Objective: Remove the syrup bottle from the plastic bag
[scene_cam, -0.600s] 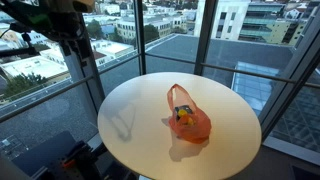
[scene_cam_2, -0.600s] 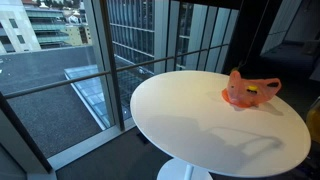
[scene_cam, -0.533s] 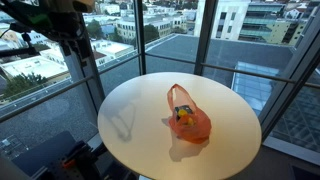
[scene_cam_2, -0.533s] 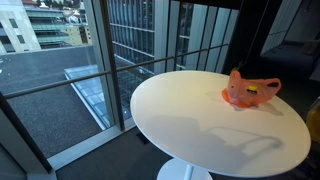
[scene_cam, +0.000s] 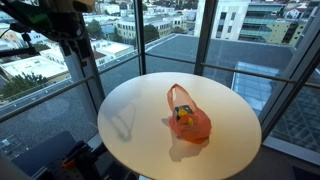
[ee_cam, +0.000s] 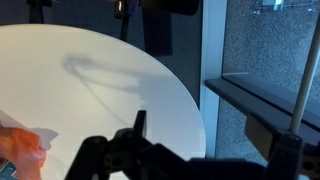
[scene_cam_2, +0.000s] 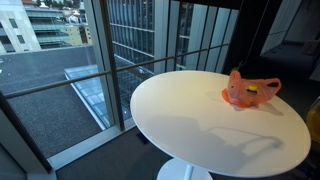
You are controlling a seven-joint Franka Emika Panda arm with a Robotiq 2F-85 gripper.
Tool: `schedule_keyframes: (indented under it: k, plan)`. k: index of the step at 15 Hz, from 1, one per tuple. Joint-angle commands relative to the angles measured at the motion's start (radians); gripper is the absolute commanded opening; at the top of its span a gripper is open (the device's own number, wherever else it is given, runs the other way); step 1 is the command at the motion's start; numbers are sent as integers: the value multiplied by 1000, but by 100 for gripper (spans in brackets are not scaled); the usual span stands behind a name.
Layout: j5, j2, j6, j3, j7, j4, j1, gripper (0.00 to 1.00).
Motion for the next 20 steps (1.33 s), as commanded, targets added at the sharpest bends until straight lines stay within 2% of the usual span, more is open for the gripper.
schedule_keyframes:
  k: [1, 5, 9, 15, 20]
  plan:
    - [-4, 1, 7, 28, -5, 6, -29, 100]
    - [-41, 8, 34, 60, 15, 24, -61, 100]
    - [-105, 34, 132, 67, 27, 32, -112, 100]
    - [-193, 143, 254, 63, 81, 62, -197, 100]
    - [-250, 266, 313, 61, 146, 111, -247, 100]
